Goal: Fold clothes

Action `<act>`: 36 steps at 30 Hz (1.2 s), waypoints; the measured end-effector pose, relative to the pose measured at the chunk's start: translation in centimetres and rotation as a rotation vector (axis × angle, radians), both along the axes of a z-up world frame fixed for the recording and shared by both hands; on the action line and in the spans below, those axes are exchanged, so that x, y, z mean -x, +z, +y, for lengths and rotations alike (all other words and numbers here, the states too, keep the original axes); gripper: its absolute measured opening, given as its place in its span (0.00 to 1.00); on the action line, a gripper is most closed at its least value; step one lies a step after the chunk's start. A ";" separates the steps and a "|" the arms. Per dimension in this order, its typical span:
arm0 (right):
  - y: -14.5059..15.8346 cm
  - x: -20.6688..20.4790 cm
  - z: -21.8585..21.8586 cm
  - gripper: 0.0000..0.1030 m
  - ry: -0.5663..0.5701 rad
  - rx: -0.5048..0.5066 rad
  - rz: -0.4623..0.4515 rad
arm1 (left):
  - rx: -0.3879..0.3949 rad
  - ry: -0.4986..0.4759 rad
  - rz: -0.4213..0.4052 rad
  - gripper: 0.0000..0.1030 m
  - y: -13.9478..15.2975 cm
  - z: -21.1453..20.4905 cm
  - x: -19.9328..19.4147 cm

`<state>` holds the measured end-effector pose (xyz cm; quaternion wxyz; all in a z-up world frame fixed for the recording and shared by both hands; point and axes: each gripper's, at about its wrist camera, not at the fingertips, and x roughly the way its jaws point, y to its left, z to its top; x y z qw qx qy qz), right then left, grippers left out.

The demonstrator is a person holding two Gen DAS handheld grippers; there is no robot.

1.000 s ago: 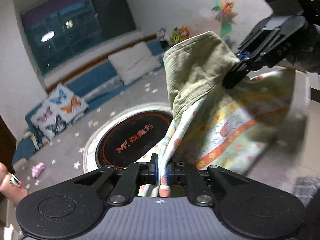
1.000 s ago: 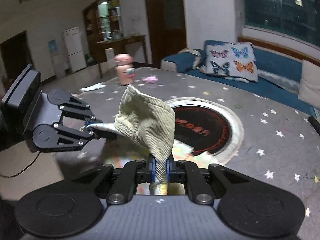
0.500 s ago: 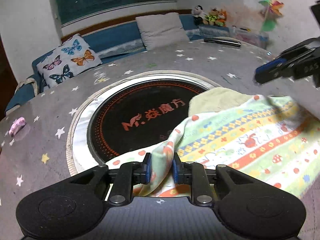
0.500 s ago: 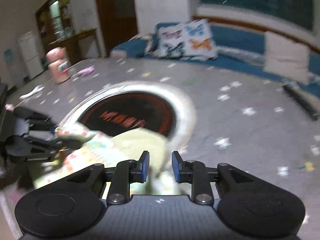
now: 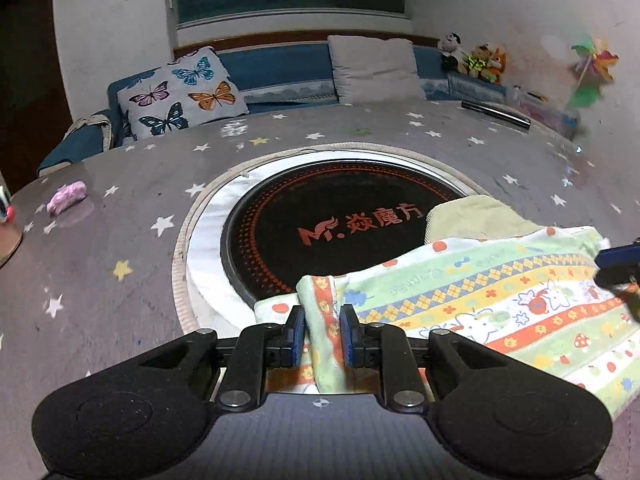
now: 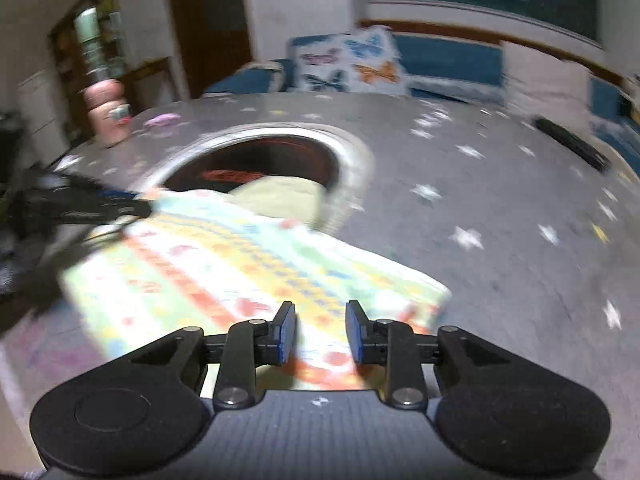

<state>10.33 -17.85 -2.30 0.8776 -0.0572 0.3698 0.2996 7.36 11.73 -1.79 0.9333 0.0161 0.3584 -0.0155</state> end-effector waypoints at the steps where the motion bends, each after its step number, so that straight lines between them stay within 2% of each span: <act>1: 0.0 -0.2 -0.3 0.18 -0.011 -0.012 -0.002 | 0.001 0.010 -0.004 0.18 0.0 0.0 0.3; 9: 0.7 -0.5 0.2 0.19 -0.029 0.008 -0.039 | -0.022 0.129 -0.017 0.17 1.3 0.9 2.8; 14: 1.5 -0.9 2.8 0.19 0.032 -0.044 -0.040 | 0.019 0.065 -0.033 0.17 2.5 -0.4 2.1; 17: 1.2 -1.4 5.2 0.19 0.070 -0.042 -0.031 | -0.004 0.013 -0.029 0.20 2.2 -2.0 0.9; 20: 0.3 -2.3 7.2 0.19 0.074 -0.010 -0.016 | -0.027 0.029 0.012 0.19 0.5 -2.3 -0.5; 24: 0.6 -2.1 7.8 0.20 0.074 0.002 -0.036 | -0.021 0.025 -0.022 0.20 0.9 -2.2 0.4; 27: 1.3 -0.9 7.7 0.27 0.086 0.001 -0.071 | -0.021 0.049 -0.063 0.21 1.6 -1.6 1.9; 28: 1.4 -0.5 7.6 0.33 0.089 -0.001 -0.086 | -0.025 0.066 -0.075 0.25 1.7 -1.3 2.5; 31: 1.2 0.3 7.5 0.35 0.087 -0.001 -0.106 | -0.031 0.127 -0.102 0.36 1.8 0.1 4.0; 33: 0.6 0.5 7.4 0.39 0.076 0.000 -0.099 | -0.032 0.174 -0.104 0.37 1.8 1.2 4.9; 36: 0.5 1.2 7.5 0.39 0.050 0.007 -0.119 | -0.023 0.182 -0.116 0.38 2.0 2.1 6.7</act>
